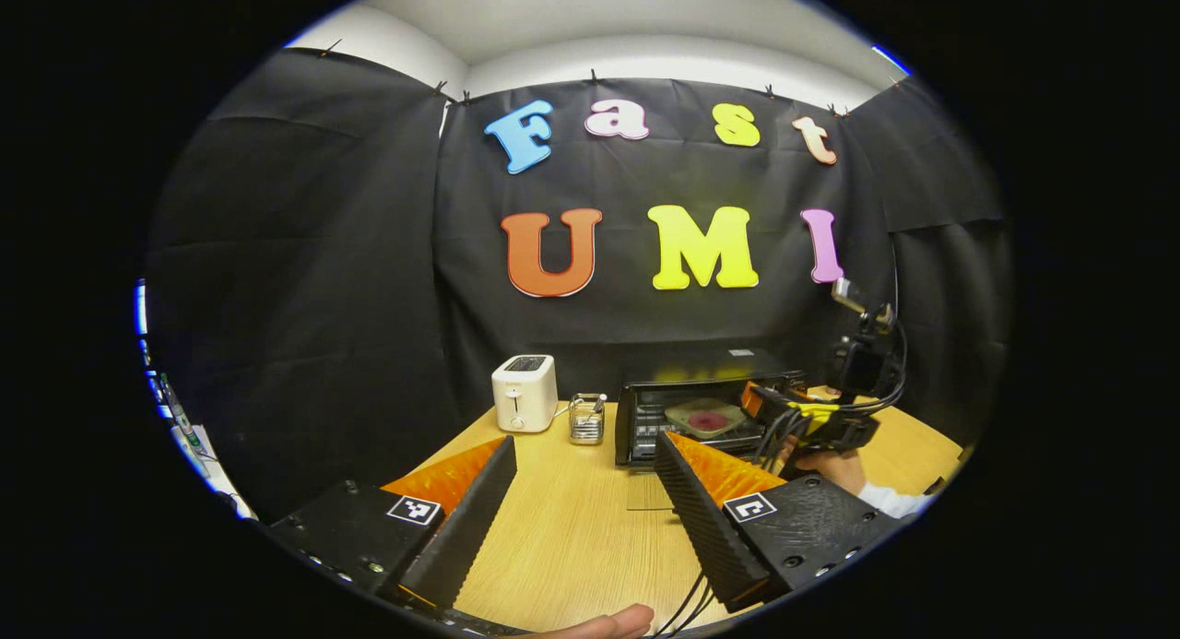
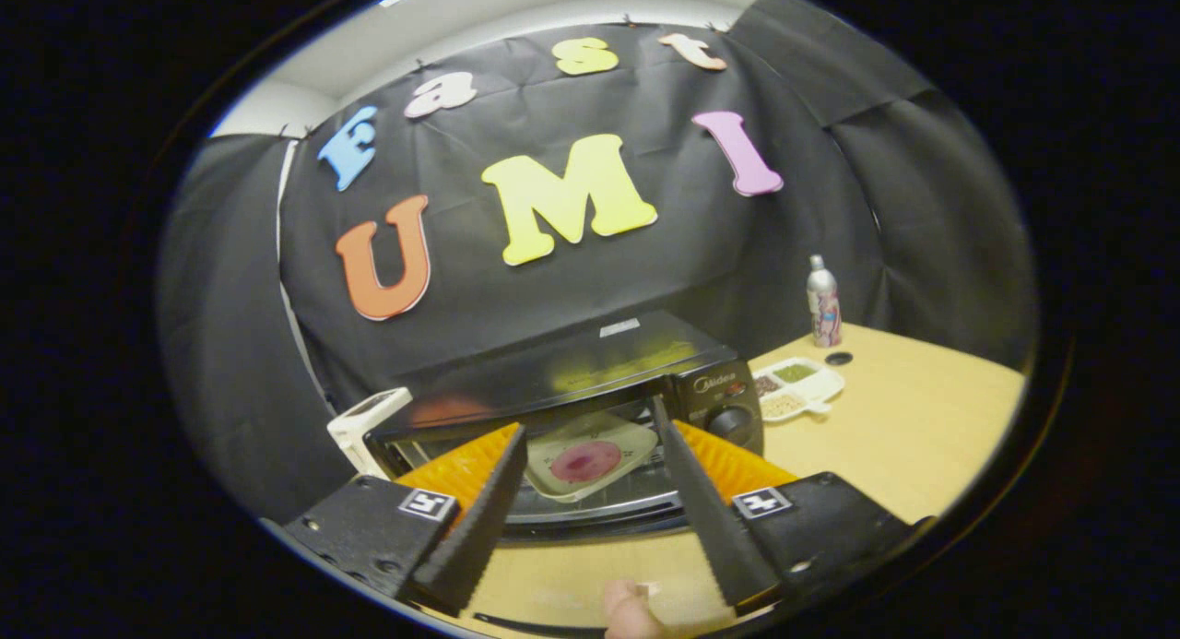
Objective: Open the electric oven with the left hand, put the food in, and close the electric oven.
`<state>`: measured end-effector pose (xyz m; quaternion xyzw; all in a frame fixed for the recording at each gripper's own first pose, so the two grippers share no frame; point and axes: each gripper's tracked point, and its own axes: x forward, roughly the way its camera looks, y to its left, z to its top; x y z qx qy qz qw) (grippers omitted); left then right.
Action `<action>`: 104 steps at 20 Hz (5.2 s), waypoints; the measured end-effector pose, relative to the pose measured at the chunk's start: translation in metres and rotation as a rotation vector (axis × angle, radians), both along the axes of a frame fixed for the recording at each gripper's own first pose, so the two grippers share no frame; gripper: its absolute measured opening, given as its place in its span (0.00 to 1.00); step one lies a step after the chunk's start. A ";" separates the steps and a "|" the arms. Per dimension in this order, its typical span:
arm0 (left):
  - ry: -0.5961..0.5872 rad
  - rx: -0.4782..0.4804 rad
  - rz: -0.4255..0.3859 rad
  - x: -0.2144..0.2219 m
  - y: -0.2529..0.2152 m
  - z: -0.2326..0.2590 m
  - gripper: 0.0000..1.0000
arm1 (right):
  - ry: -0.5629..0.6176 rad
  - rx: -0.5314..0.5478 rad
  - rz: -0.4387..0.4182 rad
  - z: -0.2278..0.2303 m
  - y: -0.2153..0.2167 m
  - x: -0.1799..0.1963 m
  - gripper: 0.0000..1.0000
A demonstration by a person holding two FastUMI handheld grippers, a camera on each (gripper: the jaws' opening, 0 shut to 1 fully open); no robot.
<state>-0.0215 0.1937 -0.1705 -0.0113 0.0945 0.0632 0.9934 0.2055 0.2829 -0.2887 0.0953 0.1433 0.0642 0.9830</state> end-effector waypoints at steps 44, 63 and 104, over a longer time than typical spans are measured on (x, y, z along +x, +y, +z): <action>0.584 -0.123 -0.221 0.095 -0.175 -0.228 0.96 | -0.268 -0.226 -0.134 0.174 -0.276 -0.078 0.96; 0.483 -0.061 -0.233 0.116 -0.167 -0.172 0.96 | -0.284 -0.227 -0.134 0.179 -0.275 -0.083 0.96; 0.080 -0.108 -0.200 0.166 -0.157 -0.059 0.97 | -0.302 -0.260 -0.202 0.199 -0.320 -0.207 0.96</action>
